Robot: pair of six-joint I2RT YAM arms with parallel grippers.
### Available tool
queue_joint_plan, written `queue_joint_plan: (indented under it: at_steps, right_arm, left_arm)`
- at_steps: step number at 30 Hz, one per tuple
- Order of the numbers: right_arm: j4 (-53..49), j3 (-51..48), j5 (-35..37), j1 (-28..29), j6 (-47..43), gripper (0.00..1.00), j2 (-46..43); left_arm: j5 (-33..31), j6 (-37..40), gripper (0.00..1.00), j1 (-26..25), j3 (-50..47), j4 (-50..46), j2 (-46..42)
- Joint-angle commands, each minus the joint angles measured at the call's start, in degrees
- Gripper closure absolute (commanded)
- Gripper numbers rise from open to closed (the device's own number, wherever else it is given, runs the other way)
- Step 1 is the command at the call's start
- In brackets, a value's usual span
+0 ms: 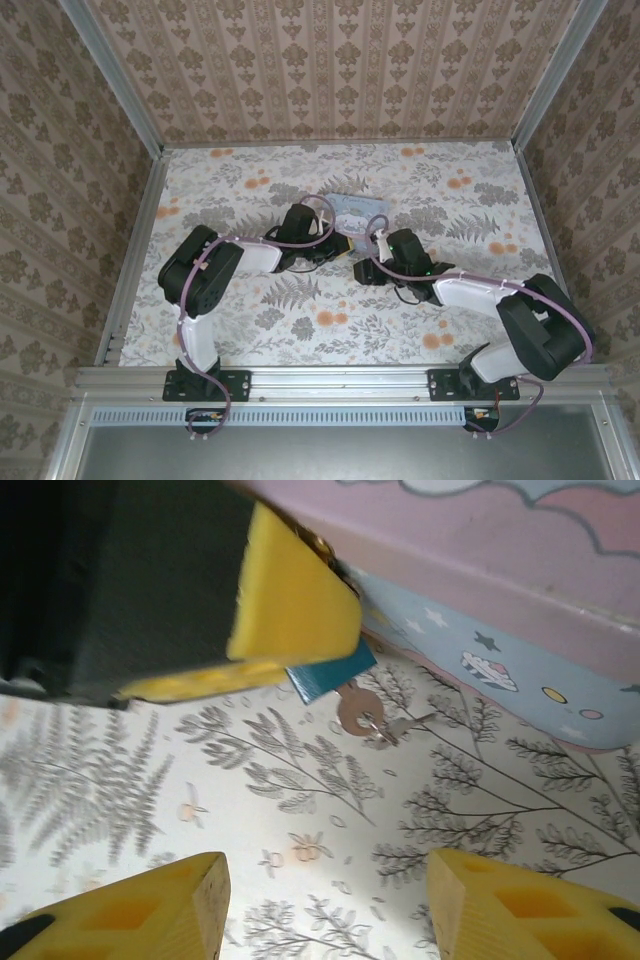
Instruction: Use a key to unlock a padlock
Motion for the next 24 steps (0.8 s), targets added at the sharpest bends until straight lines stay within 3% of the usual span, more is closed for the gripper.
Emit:
queue_joint_plan:
  at_steps: [1, 24]
  right_arm:
    - [-0.8, 0.7, 8.5, 1.7, -7.4, 0.44, 2.0]
    - [4.0, 7.5, 15.9, 5.0, -12.5, 0.57, 11.2]
  left_arm:
    - [2.8, -0.7, 1.0, 0.0, 1.7, -0.8, -1.9]
    - [4.6, -1.3, 1.0, -0.4, 1.7, -0.8, -1.7]
